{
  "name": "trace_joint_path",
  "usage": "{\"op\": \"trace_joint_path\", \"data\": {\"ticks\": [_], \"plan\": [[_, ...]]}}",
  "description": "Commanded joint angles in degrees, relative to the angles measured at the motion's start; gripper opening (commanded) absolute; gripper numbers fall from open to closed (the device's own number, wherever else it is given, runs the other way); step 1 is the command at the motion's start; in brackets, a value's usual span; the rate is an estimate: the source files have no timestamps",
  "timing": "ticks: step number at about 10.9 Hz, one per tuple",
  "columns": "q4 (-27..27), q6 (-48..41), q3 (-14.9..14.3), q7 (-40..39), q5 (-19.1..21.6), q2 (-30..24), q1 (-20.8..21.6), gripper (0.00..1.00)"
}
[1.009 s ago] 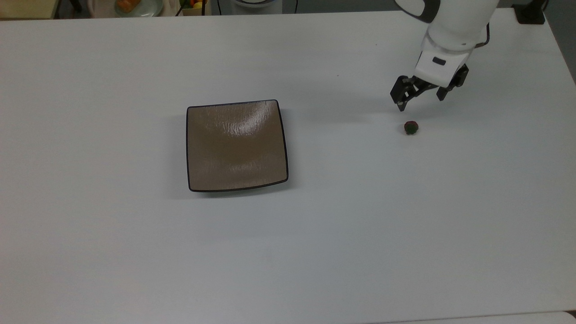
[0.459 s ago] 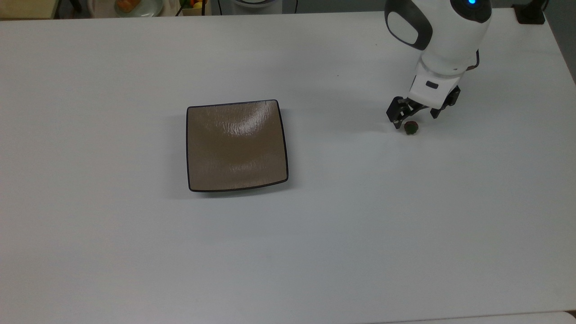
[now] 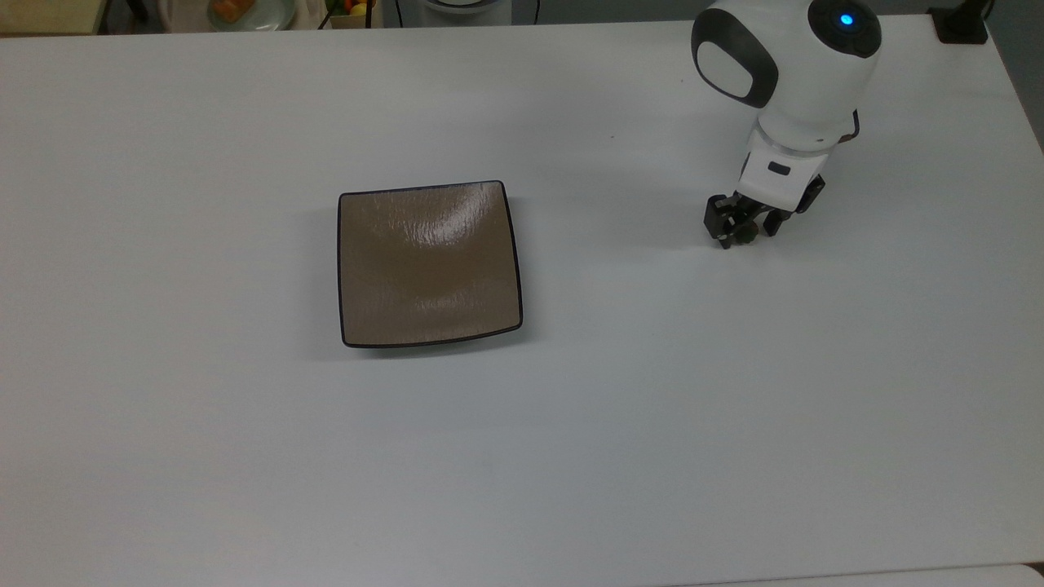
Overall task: Strawberries on a ceramic plate
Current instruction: 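Close the gripper around the strawberry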
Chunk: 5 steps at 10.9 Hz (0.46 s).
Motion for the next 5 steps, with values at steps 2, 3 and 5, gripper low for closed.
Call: {"op": "trace_joint_path", "data": {"ticks": [2,3,5], "plan": [[-0.1,0.9,-1.0,0.9,-0.9,-0.3,0.6,0.0],[-0.1,0.5,-1.0,0.8,-0.9,-0.8,0.6,0.0],[-0.2,0.3,-1.0,0.9,-0.5,-2.2,0.5,0.0]]}}
